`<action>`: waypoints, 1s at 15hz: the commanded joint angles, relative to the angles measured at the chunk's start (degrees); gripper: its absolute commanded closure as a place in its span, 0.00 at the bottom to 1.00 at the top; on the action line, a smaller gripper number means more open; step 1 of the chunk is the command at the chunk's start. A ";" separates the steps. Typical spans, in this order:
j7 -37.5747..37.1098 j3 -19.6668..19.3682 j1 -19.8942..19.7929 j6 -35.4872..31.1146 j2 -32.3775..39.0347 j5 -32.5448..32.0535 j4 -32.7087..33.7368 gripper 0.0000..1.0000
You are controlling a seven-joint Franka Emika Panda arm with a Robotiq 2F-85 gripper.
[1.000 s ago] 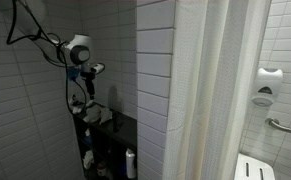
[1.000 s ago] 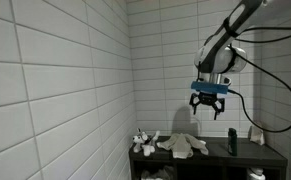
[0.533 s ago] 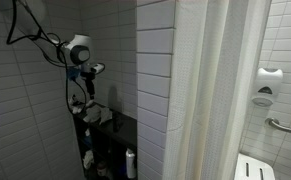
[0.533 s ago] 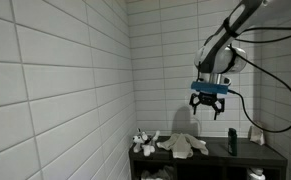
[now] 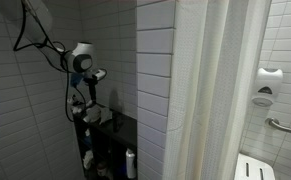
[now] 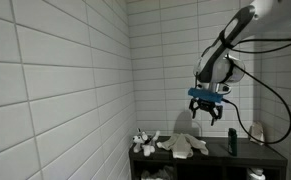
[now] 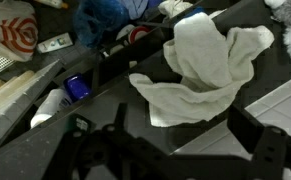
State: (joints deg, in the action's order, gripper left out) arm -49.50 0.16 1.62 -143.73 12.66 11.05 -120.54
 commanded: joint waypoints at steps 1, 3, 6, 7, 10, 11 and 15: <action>0.40 -0.49 -0.37 -2.33 4.69 4.11 1.75 0.00; 1.38 -0.28 -0.68 -4.42 7.08 6.53 2.42 0.00; 1.44 -0.25 -0.77 -6.04 10.10 8.62 4.03 0.00; 1.65 -0.17 -0.88 -6.32 11.22 9.19 4.77 0.00; 1.53 -0.23 -0.75 -7.01 13.88 9.87 6.56 0.00; 1.53 -0.26 -0.75 -7.11 14.99 9.97 7.39 0.00; 1.11 -0.50 -0.80 -6.50 19.05 9.89 10.65 0.00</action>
State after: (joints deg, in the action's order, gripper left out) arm -49.07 -0.17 1.14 -150.50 28.20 19.41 -113.47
